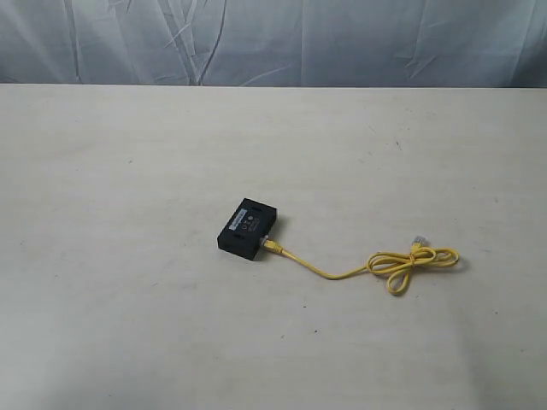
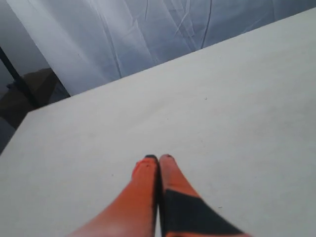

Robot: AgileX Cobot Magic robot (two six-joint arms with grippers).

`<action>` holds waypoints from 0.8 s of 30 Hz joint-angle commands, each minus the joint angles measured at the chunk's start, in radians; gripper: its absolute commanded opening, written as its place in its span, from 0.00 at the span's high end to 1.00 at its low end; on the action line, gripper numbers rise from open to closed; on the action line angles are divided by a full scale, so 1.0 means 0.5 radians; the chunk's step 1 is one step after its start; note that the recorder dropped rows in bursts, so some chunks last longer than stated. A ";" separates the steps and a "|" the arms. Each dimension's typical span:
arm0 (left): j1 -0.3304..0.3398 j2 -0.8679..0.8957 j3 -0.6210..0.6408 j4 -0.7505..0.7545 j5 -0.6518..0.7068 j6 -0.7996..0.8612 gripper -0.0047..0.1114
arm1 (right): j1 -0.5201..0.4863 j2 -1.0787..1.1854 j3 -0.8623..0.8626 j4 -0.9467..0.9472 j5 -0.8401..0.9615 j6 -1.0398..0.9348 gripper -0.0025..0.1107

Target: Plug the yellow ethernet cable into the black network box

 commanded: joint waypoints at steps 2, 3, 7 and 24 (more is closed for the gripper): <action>0.010 -0.222 0.025 0.033 0.045 -0.006 0.96 | 0.003 -0.013 0.002 -0.001 -0.019 -0.004 0.98; 0.010 -0.222 0.025 0.038 0.053 -0.006 0.96 | 0.003 -0.013 0.002 -0.001 -0.019 -0.004 0.98; 0.010 -0.222 0.025 0.052 0.063 -0.006 0.96 | 0.003 -0.013 0.002 0.009 -0.019 -0.004 0.98; 0.010 -0.222 0.025 0.508 0.068 -1.085 0.96 | 0.003 -0.013 0.002 0.009 -0.019 -0.004 0.98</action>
